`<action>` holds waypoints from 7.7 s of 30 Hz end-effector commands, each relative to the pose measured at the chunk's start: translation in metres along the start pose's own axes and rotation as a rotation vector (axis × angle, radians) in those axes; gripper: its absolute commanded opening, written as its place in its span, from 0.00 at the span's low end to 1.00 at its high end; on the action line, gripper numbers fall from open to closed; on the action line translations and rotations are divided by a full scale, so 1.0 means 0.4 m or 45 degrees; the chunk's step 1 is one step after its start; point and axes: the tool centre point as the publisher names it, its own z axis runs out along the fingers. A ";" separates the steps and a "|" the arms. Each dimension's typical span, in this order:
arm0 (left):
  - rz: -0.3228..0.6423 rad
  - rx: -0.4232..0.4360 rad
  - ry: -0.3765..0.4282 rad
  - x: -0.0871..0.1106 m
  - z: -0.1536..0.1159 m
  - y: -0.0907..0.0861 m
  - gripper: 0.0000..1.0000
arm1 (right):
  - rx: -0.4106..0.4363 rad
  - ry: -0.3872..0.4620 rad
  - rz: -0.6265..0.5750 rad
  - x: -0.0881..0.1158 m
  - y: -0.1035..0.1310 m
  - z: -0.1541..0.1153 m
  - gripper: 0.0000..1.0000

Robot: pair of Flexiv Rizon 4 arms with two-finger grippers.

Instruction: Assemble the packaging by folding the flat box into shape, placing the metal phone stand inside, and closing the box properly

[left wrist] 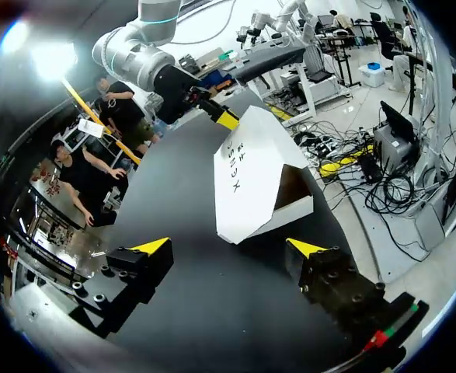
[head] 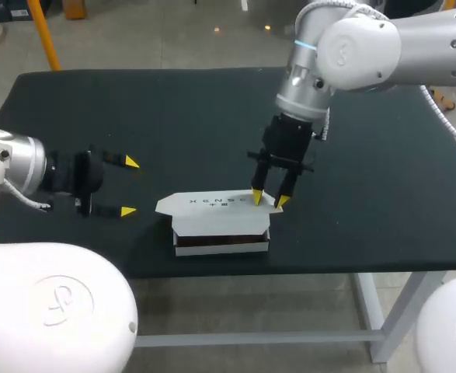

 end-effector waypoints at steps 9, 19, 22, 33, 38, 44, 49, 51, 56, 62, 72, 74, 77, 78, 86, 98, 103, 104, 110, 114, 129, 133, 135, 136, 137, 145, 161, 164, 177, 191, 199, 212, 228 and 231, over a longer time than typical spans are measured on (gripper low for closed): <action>-0.158 -0.068 0.156 -0.042 -0.010 -0.049 1.00 | -0.009 0.006 0.013 -0.009 -0.003 0.005 0.48; -0.741 -0.235 0.061 -0.111 -0.019 -0.069 1.00 | -0.016 0.021 0.023 -0.012 -0.002 0.008 0.48; -0.741 -0.235 0.061 -0.111 -0.019 -0.069 1.00 | -0.022 0.023 0.024 -0.012 -0.002 0.009 0.48; -1.515 -0.618 -0.291 -0.158 0.046 -0.067 1.00 | -0.040 0.024 0.030 -0.012 -0.004 0.007 0.48; -1.599 -0.756 -0.501 -0.161 0.056 -0.061 1.00 | -0.043 0.023 0.034 -0.015 -0.003 0.006 0.48; -1.599 -0.756 -0.501 -0.161 0.056 -0.061 1.00 | -0.046 0.025 0.033 -0.017 0.000 0.007 0.47; -1.761 -0.803 -0.413 -0.181 0.074 -0.057 1.00 | -0.053 0.028 0.035 -0.017 0.001 0.006 0.47; -1.917 -0.885 -0.392 -0.198 0.084 -0.058 1.00 | -0.054 0.026 0.035 -0.016 -0.001 0.006 0.47; -2.140 -0.951 -0.252 -0.214 0.073 -0.068 1.00 | -0.058 0.019 0.036 -0.014 0.000 0.009 0.46; -2.307 -0.947 -0.123 -0.214 0.064 -0.071 1.00 | -0.067 0.015 0.044 -0.013 0.001 0.008 0.45; -2.422 -0.968 -0.304 -0.196 0.059 -0.075 1.00 | -0.079 0.014 0.050 -0.012 -0.001 0.005 0.45; -2.422 -0.968 -0.304 -0.196 0.059 -0.075 1.00 | -0.078 0.016 0.050 -0.013 0.001 0.008 0.45; -2.422 -0.968 -0.304 -0.196 0.059 -0.075 1.00 | -0.078 0.017 0.050 -0.012 0.003 0.009 0.45; -2.422 -0.968 -0.304 -0.196 0.059 -0.075 1.00 | -0.079 0.018 0.050 -0.012 0.003 0.009 0.45; -2.624 -1.117 -0.196 -0.201 0.099 -0.077 1.00 | -0.085 0.022 0.063 -0.017 0.003 0.010 0.45; -2.716 -1.231 -0.308 -0.150 0.127 -0.071 1.00 | -0.088 0.029 0.065 -0.018 0.003 0.014 0.45; -2.716 -1.231 -0.308 -0.150 0.127 -0.071 1.00 | -0.085 0.022 0.064 -0.016 0.006 0.014 0.45; -2.716 -1.231 -0.308 -0.150 0.127 -0.071 1.00 | -0.085 0.021 0.064 -0.014 0.008 0.014 0.45; -2.840 -1.255 -0.197 -0.134 0.149 -0.076 0.87 | -0.088 0.025 0.064 -0.013 0.009 0.013 0.44; -2.843 -1.245 -0.141 -0.088 0.154 -0.086 0.60 | -0.090 0.027 0.065 -0.012 0.006 0.011 0.44; -2.751 -1.216 0.054 0.007 0.155 -0.106 0.53 | -0.100 0.026 0.070 -0.010 0.002 0.014 0.44; -2.703 -1.220 0.079 0.020 0.160 -0.115 0.47 | -0.100 0.027 0.074 -0.013 0.001 0.017 0.44; -2.680 -1.220 0.088 0.026 0.162 -0.116 0.47 | -0.101 0.029 0.076 -0.014 0.001 0.017 0.43; -2.675 -1.222 0.104 0.028 0.163 -0.116 0.47 | -0.101 0.031 0.076 -0.014 0.000 0.018 0.43; -2.658 -1.226 0.106 0.031 0.166 -0.117 0.47 | -0.102 0.032 0.076 -0.015 0.000 0.018 0.43; -2.580 -1.221 0.119 0.057 0.179 -0.117 0.47 | -0.106 0.042 0.076 -0.017 0.001 0.021 0.43; -2.494 -1.179 0.079 0.101 0.191 -0.123 0.49 | -0.127 0.056 0.065 -0.019 0.001 0.033 0.43; -2.463 -1.156 0.067 0.109 0.193 -0.122 0.49 | -0.138 0.058 0.064 -0.021 0.001 0.033 0.43; -2.405 -1.113 0.066 0.126 0.205 -0.118 0.49 | -0.179 0.076 0.069 -0.024 0.003 0.046 0.44; -2.393 -1.048 0.046 0.140 0.216 -0.108 0.55 | -0.240 0.111 0.058 -0.021 0.006 0.053 0.45; -2.389 -1.028 0.026 0.147 0.217 -0.107 0.56 | -0.258 0.129 0.064 -0.021 0.009 0.059 0.45; -2.382 -0.963 0.008 0.155 0.226 -0.106 0.65 | -0.316 0.137 0.090 -0.024 0.006 0.071 0.46; -2.365 -0.935 -0.012 0.155 0.237 -0.105 0.60 | -0.352 0.150 0.101 -0.031 0.008 0.080 0.45; -2.366 -0.931 -0.021 0.156 0.240 -0.105 0.61 | -0.360 0.153 0.100 -0.029 0.011 0.083 0.45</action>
